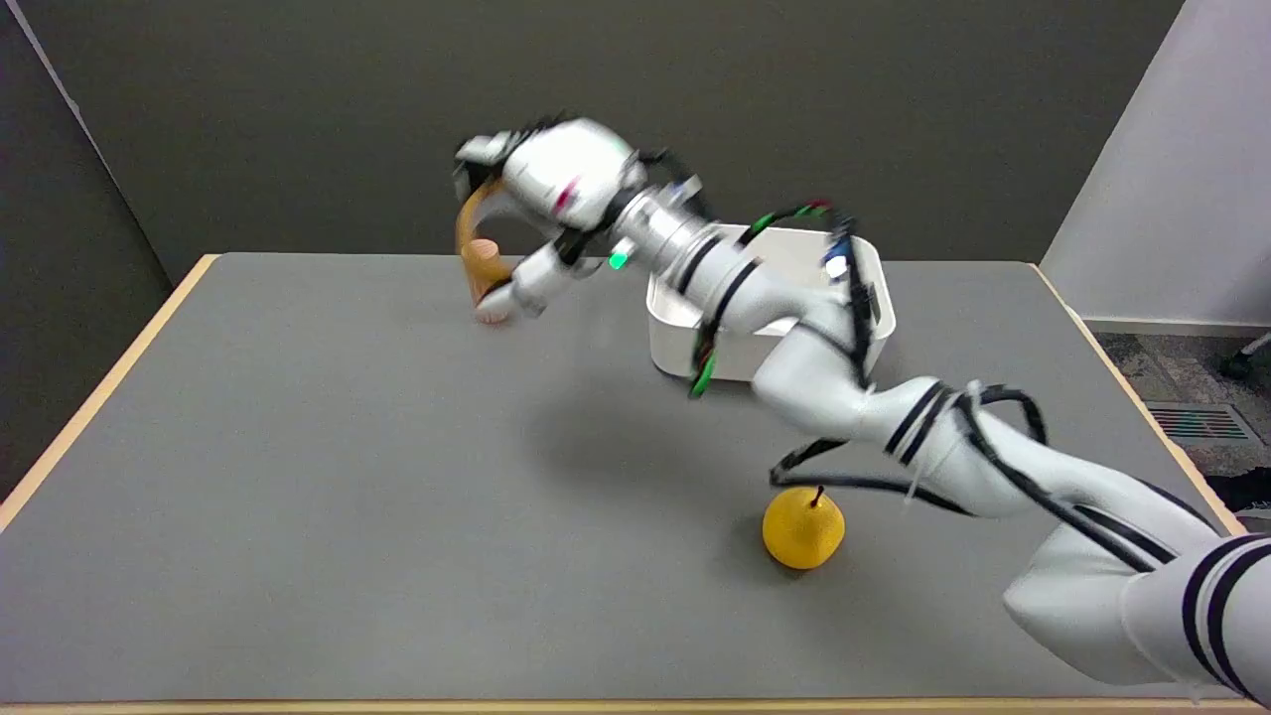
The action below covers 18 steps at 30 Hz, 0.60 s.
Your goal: Place yellow tape into white box.
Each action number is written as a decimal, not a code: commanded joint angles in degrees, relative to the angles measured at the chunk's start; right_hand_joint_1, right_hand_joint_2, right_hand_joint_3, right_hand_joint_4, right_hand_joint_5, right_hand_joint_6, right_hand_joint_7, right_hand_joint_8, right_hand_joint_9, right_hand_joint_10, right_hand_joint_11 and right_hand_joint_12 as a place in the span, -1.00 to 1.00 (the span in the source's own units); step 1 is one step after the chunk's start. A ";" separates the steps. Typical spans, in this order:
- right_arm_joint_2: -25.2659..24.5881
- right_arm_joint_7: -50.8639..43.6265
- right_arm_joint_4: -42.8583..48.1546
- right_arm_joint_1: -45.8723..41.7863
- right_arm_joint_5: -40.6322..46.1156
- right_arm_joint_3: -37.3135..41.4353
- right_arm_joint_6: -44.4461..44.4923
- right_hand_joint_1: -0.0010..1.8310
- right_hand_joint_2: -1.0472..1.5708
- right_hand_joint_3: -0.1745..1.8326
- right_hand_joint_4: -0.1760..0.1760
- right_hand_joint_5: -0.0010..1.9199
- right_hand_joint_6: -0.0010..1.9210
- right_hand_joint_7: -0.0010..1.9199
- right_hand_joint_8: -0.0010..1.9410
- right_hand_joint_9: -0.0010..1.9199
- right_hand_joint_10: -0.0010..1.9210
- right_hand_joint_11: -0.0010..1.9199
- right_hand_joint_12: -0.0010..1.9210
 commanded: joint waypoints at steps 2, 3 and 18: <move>9.78 -19.83 -2.71 -3.75 0.38 27.08 -6.47 0.28 0.54 -0.26 -0.21 -0.31 0.63 -0.08 0.40 -0.11 0.46 -0.07 0.94; 10.35 -19.83 -5.26 -3.83 0.38 26.61 -6.40 0.28 0.55 -0.27 -0.20 -0.31 0.62 -0.08 0.39 -0.10 0.45 -0.08 0.94; 20.16 -19.11 -10.48 -14.62 9.28 13.53 2.97 0.29 0.54 -0.27 -0.29 -0.32 0.62 -0.07 0.37 -0.10 0.45 -0.07 0.95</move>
